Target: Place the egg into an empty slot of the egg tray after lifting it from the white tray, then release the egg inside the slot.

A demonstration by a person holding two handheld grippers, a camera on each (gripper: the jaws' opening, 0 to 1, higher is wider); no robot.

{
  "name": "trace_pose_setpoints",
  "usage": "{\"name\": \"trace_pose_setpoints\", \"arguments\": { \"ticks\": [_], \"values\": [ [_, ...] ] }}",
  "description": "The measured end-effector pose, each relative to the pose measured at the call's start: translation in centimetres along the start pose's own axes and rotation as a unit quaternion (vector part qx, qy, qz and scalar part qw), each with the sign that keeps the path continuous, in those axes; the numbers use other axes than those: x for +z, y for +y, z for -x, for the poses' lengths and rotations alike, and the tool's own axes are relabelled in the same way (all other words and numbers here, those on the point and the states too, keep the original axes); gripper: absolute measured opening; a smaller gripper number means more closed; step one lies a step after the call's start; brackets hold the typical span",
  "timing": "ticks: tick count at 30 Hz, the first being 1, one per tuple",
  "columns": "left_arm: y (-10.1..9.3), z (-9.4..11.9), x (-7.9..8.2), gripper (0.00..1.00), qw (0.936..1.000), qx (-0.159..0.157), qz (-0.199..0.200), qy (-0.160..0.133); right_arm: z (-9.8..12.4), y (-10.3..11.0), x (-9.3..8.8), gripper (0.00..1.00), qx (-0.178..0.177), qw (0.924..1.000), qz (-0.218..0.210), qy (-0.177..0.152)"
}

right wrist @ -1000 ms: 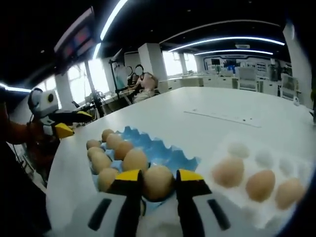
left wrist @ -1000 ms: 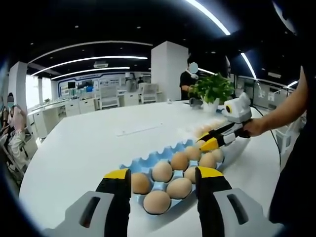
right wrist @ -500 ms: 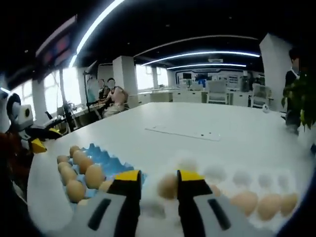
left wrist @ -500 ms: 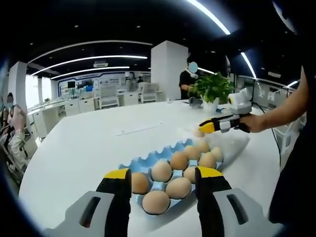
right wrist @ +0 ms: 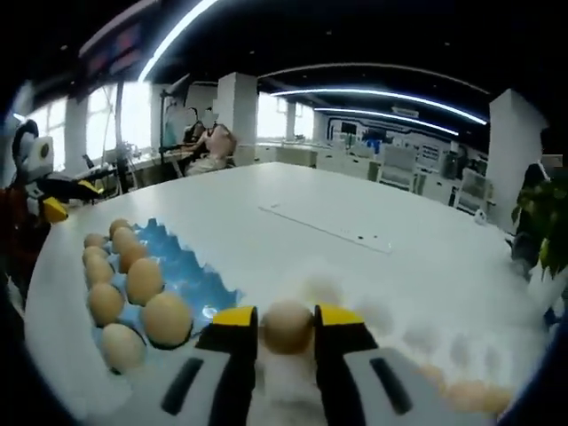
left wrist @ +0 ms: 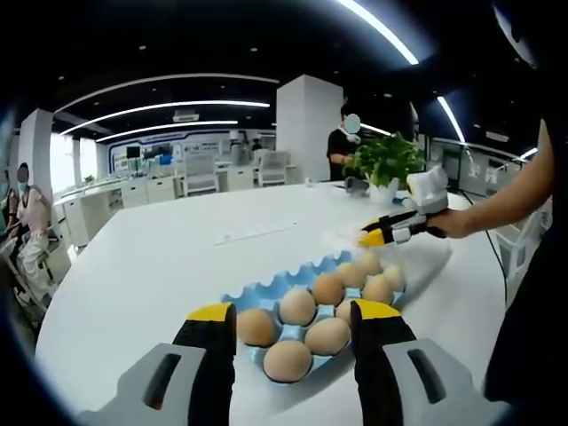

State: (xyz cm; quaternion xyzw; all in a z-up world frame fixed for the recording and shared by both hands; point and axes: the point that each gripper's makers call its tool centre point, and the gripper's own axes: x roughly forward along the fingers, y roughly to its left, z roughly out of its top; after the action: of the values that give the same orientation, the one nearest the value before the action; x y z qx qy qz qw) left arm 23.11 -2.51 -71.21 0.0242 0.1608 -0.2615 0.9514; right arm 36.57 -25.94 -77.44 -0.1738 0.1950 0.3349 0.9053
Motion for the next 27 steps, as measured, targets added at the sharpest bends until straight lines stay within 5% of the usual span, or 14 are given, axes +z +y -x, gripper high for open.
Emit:
{"name": "trace_pose_setpoints", "arguments": {
  "ticks": [1,3,8,17,23,27],
  "values": [
    [0.0,0.0,0.0,0.51,1.0000,0.000,0.000,0.000,-0.2,0.2,0.0,0.26,0.010,0.9998,0.015,0.002],
    [-0.1,0.0,0.0,0.51,1.0000,0.000,0.001,0.000,-0.2,0.2,0.0,0.26,0.031,0.9992,-0.026,0.004],
    [-0.1,-0.2,0.4,0.51,1.0000,-0.002,0.003,-0.004,-0.4,0.2,-0.2,0.26,0.092,0.9956,0.003,0.020],
    [0.5,0.1,0.4,0.52,0.9999,0.009,0.005,-0.009,0.6,0.1,0.6,0.24,0.053,0.9984,-0.002,-0.018],
    [0.7,0.2,0.1,0.54,0.9999,0.012,0.009,-0.004,1.8,-0.9,3.1,0.24,0.037,0.9953,-0.065,-0.061],
    [1.1,0.0,0.0,0.69,0.9997,0.019,0.014,-0.004,2.1,-0.5,3.9,0.24,0.040,0.9950,-0.061,-0.067]
  ]
}}
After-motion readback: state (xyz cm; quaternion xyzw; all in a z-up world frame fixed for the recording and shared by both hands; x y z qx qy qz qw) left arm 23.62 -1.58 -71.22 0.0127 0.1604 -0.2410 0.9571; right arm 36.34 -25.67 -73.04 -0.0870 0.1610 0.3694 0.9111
